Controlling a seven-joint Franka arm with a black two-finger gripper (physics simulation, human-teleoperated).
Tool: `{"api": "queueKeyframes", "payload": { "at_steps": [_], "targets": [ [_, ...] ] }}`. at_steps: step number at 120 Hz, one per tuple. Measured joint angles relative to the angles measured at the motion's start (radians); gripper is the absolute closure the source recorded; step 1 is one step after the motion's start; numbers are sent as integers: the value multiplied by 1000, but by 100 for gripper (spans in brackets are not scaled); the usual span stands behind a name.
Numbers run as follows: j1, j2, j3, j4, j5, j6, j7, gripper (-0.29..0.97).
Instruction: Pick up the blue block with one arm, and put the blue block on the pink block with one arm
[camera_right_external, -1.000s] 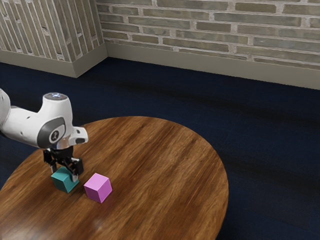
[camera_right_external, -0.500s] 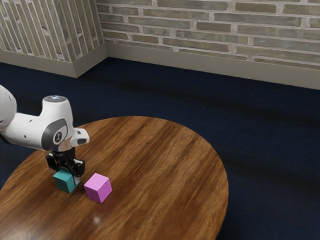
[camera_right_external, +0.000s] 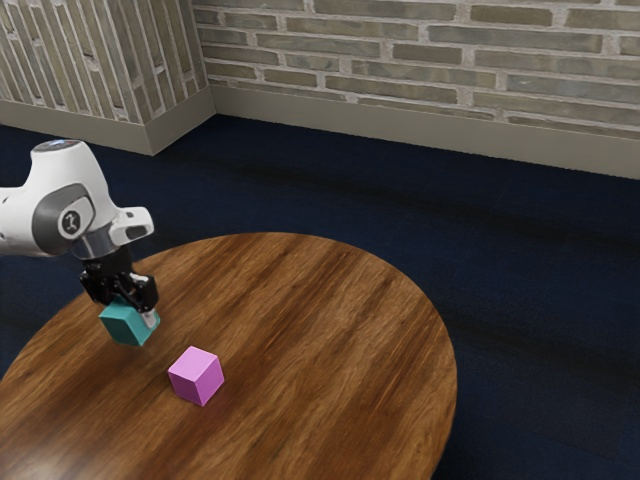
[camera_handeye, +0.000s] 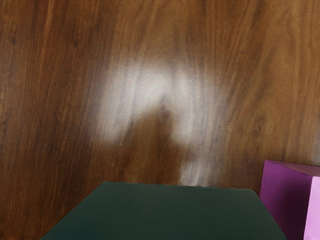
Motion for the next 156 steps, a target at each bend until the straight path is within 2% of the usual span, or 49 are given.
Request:
{"api": "queueKeyframes", "payload": {
  "at_steps": [29,52,138,156],
  "targets": [
    [-51,0,-14,40,13,-60,22,31],
    [-136,-2,-15,45,5,-77,25,31],
    [-207,51,-13,38,-12,-119,-10,31],
    [-222,59,-14,42,-21,-120,-3,17]
  ]
}}
